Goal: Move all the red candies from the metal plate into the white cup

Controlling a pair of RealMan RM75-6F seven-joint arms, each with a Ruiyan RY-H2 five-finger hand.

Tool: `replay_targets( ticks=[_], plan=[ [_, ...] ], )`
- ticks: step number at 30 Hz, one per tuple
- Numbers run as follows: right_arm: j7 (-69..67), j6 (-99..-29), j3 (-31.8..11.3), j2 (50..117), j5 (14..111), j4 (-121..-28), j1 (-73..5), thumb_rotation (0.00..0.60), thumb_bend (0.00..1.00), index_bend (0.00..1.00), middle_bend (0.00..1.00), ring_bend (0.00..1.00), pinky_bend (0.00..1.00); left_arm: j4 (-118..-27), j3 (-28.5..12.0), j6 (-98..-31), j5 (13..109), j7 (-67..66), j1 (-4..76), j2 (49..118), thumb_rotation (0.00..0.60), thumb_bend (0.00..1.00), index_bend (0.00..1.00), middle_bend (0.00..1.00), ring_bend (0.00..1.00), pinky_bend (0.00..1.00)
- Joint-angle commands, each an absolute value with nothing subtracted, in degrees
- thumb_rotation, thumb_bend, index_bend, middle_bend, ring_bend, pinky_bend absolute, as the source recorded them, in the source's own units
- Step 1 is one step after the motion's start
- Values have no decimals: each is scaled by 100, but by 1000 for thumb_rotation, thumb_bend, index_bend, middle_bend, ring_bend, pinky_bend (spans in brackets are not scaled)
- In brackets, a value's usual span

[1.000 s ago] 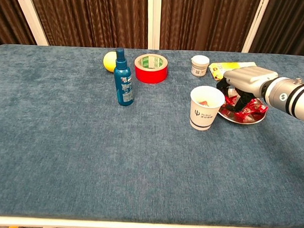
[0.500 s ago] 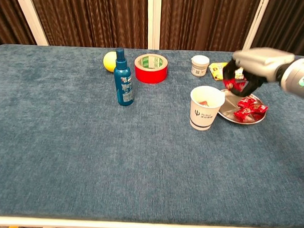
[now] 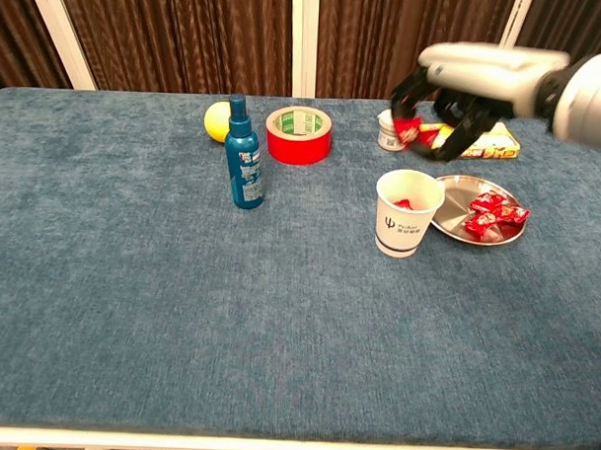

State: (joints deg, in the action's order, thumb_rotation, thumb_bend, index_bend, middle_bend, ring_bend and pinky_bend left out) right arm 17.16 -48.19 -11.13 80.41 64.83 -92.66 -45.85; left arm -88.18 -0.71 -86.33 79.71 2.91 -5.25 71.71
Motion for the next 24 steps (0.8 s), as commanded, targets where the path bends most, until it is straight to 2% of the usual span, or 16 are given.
replay_targets(
  ticks=[1, 17, 24],
  plan=[
    [1616, -4744, -1004, 8239, 6505, -9102, -4629, 600, 371, 546, 480, 806, 1000, -8799, -70, -8625, 7966, 306, -528, 7178, 600, 49, 296, 222, 135, 190],
    [862, -4765, -900, 8439, 6653, -8700, -4478, 600, 362, 525, 385, 788, 1000, -8747, -80, -8574, 7984, 331, -496, 7211, 600, 49, 296, 222, 135, 190],
    [653, -4758, -842, 8400, 6760, -8627, -4413, 600, 355, 451, 348, 781, 1000, -8761, -88, -8556, 7984, 300, -478, 7213, 600, 49, 296, 222, 135, 190]
  ],
)
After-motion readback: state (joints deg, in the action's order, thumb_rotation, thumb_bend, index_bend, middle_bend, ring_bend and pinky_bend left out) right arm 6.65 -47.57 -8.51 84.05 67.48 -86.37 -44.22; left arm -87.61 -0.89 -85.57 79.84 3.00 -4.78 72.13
